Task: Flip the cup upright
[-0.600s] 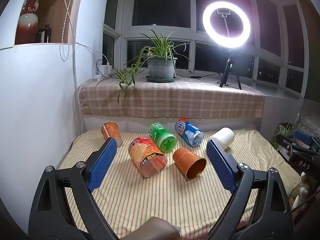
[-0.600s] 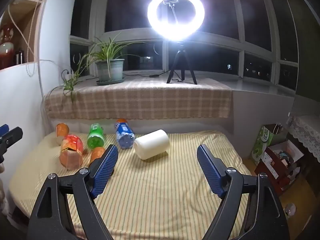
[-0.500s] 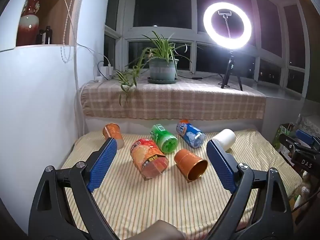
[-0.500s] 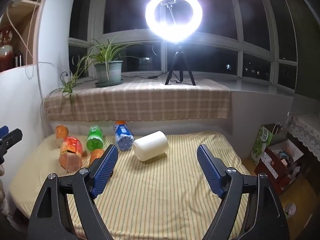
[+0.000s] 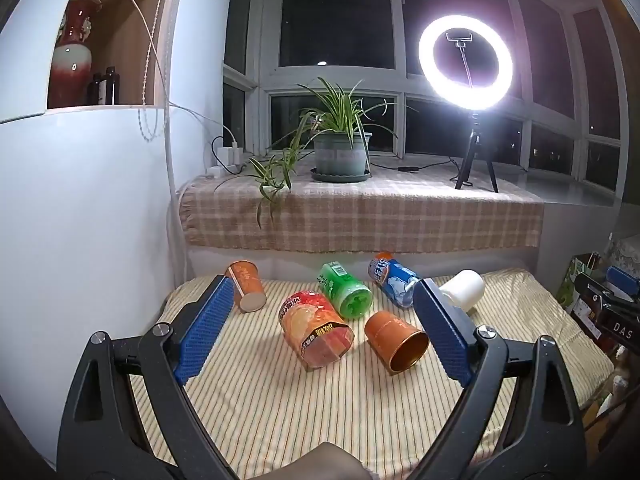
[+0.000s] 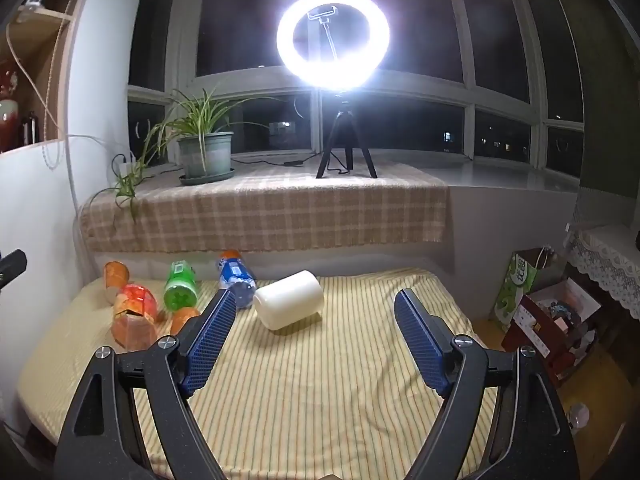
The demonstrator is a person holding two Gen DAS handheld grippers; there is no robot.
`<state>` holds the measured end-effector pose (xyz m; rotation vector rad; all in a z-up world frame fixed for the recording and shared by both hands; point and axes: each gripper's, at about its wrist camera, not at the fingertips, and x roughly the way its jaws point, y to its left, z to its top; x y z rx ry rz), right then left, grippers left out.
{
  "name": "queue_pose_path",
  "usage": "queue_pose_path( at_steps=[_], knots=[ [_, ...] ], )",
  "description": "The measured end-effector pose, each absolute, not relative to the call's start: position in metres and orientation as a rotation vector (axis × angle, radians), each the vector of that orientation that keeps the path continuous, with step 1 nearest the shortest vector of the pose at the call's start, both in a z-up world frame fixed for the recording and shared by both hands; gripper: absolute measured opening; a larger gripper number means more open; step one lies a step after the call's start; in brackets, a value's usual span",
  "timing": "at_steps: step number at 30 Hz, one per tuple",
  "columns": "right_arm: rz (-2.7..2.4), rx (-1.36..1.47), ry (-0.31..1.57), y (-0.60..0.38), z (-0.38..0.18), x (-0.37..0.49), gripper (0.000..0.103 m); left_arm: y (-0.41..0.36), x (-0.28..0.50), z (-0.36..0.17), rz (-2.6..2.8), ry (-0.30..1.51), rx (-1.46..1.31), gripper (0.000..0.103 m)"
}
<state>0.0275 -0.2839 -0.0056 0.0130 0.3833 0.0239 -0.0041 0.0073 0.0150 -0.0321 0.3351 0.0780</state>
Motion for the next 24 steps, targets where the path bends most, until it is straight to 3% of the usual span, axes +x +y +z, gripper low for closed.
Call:
queue_pose_path(
  at_steps=[24],
  knots=[
    [0.015, 0.042, 0.389, -0.2861, -0.0126, 0.0304, 0.082, 0.0085, -0.0047, 0.0136, 0.084, 0.341, -0.028, 0.093]
  ],
)
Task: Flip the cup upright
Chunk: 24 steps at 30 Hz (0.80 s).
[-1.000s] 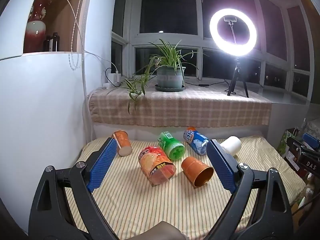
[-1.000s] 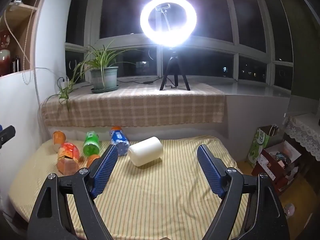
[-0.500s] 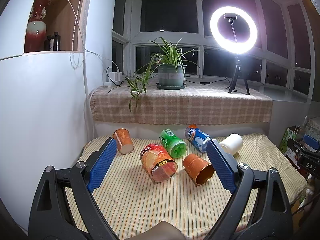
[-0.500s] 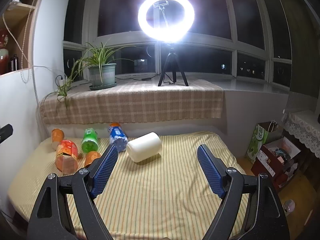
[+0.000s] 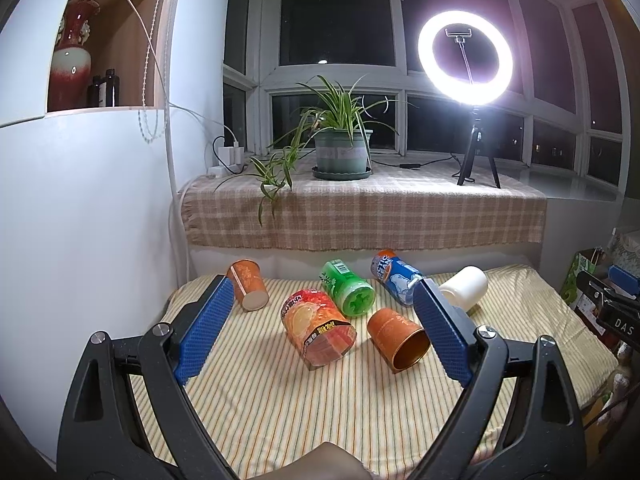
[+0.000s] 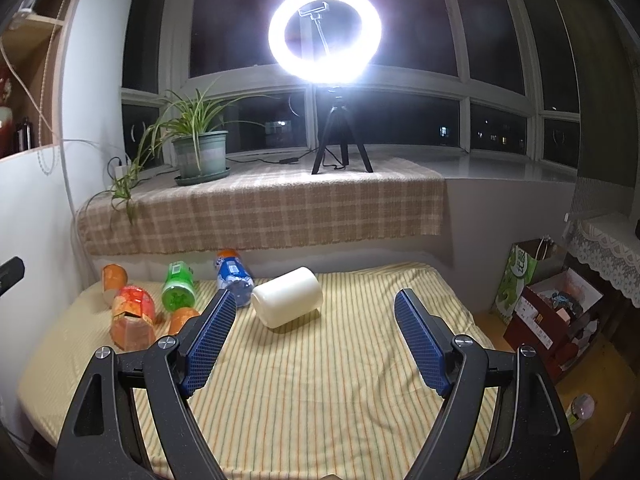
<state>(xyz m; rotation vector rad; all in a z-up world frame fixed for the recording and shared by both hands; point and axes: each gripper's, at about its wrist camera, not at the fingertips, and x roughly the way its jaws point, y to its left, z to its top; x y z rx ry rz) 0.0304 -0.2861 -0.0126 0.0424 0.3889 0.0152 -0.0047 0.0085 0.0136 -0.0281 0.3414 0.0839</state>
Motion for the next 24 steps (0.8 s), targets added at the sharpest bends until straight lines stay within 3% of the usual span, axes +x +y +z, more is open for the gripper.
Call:
queue_pose_path(
  at_steps=[24],
  knots=[
    [0.01, 0.039, 0.407, -0.2839, -0.0182, 0.0362, 0.082, 0.0099, -0.0029, 0.0047, 0.085, 0.349, -0.023, 0.093]
  ],
)
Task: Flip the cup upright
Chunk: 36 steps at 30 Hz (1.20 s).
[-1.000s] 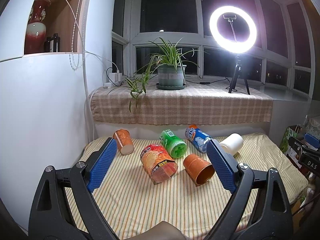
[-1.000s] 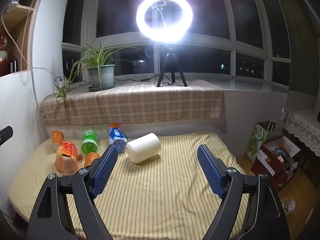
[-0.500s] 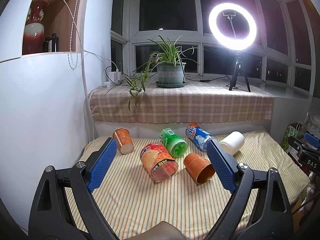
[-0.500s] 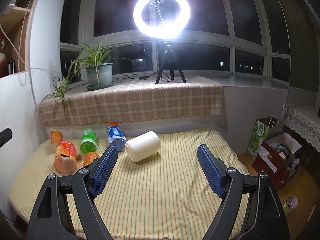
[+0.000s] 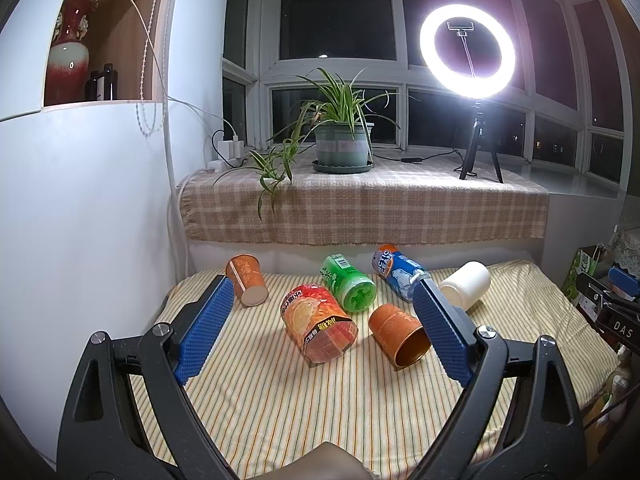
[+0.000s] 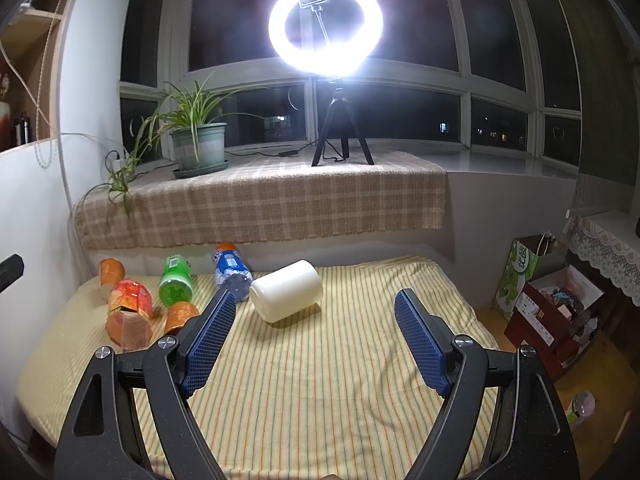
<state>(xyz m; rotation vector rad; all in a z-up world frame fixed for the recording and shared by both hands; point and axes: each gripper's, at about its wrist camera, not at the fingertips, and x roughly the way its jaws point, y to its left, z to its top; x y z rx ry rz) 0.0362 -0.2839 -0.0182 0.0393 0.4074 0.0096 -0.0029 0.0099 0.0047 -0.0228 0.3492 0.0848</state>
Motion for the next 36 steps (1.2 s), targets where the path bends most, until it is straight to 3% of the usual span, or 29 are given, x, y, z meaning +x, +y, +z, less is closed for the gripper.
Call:
queue_pose_path(
  at_steps=[36],
  knots=[
    [0.03, 0.013, 0.436, -0.271, -0.025, 0.047, 0.082, 0.019, 0.01, -0.016, 0.089, 0.396, -0.028, 0.093]
  ],
)
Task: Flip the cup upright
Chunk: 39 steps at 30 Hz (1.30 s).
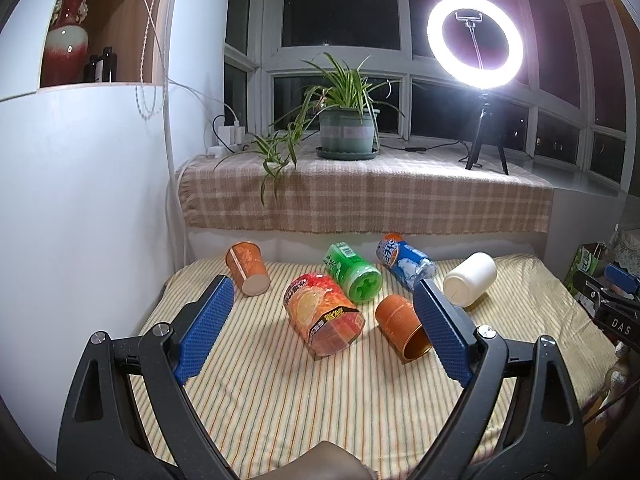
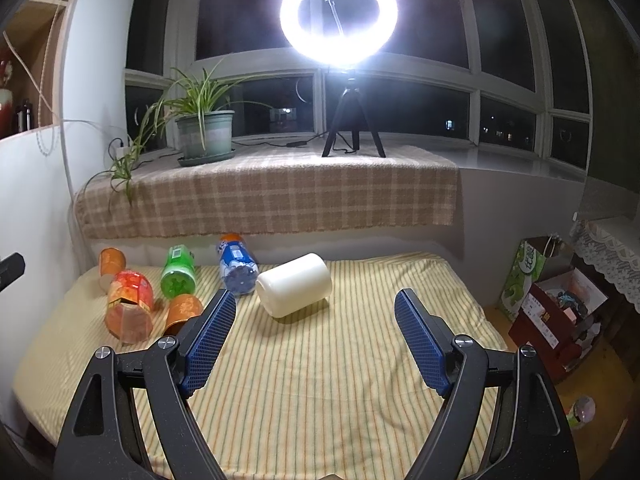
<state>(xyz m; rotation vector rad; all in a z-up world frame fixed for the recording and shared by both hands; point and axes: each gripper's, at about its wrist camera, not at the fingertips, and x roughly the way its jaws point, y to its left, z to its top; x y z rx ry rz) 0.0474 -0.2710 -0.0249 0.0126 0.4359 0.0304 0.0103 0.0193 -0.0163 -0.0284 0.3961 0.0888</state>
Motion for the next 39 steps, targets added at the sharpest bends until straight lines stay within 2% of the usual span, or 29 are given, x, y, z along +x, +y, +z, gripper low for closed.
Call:
queue_pose_path(
  at_steps=[14, 28, 34, 39],
  knots=[
    [0.136, 0.038, 0.523, -0.256, -0.042, 0.085, 0.082, 0.07, 0.032, -0.033, 0.165, 0.518, -0.106, 0.093],
    [0.412, -0.02, 0.675, -0.187, -0.053, 0.148, 0.082, 0.113, 0.039, -0.053, 0.227, 0.591, -0.185, 0.093],
    [0.544, -0.042, 0.791, -0.14, -0.06, 0.193, 0.082, 0.13, 0.034, -0.061, 0.261, 0.608, -0.202, 0.093],
    [0.669, -0.069, 0.966, -0.094, -0.074, 0.236, 0.082, 0.145, 0.029, -0.066, 0.289, 0.614, -0.217, 0.093]
  ],
)
